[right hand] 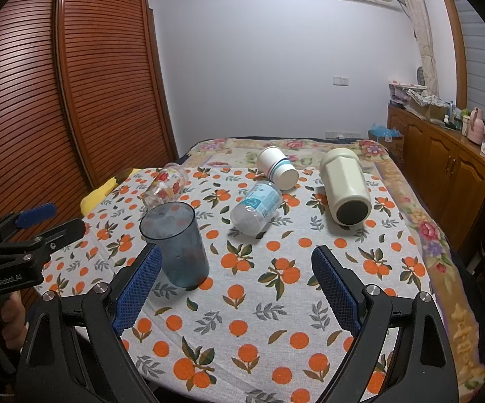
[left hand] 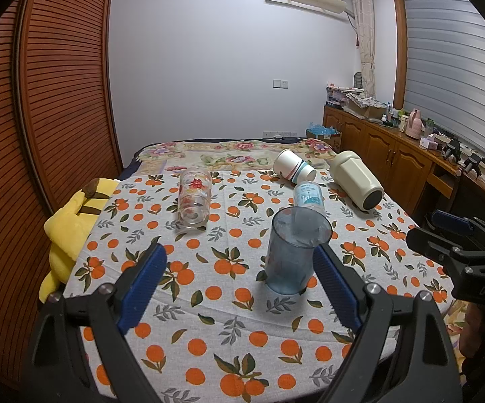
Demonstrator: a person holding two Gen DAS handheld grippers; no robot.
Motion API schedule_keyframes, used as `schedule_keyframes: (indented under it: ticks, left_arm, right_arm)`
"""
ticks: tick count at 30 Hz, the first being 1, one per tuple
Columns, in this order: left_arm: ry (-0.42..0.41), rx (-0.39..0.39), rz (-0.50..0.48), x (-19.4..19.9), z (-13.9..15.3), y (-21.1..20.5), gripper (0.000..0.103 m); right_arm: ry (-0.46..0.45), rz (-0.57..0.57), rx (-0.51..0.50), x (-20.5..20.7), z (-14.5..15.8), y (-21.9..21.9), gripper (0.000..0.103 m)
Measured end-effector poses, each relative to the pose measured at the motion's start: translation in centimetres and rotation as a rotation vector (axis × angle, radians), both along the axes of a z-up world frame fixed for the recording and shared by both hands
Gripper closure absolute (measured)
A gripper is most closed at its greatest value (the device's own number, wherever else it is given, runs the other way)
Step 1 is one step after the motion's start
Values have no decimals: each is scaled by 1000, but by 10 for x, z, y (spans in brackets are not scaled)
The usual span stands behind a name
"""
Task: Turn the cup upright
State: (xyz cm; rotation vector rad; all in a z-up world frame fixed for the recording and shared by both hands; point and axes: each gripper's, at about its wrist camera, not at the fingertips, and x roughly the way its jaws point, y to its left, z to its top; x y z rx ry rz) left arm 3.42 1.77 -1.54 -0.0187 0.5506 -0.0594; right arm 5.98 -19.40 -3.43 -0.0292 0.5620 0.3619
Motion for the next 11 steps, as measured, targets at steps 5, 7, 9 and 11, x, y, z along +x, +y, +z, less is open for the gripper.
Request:
schedule_keyframes:
  ticks: [5,7,9,11]
  left_arm:
    - [-1,1,0,0,0,0,14]
    - [0,0,0,0,0,0,14]
    - [1,2,0,0,0,0,14]
    - [1,2,1,-1,0,0,14]
  right_arm:
    - [0,0,0,0,0,0,10]
    - [-1,0,0,0,0,0,10]
    - [0,-1,0,0,0,0,10]
    - [0,-2,1,0,0,0,10]
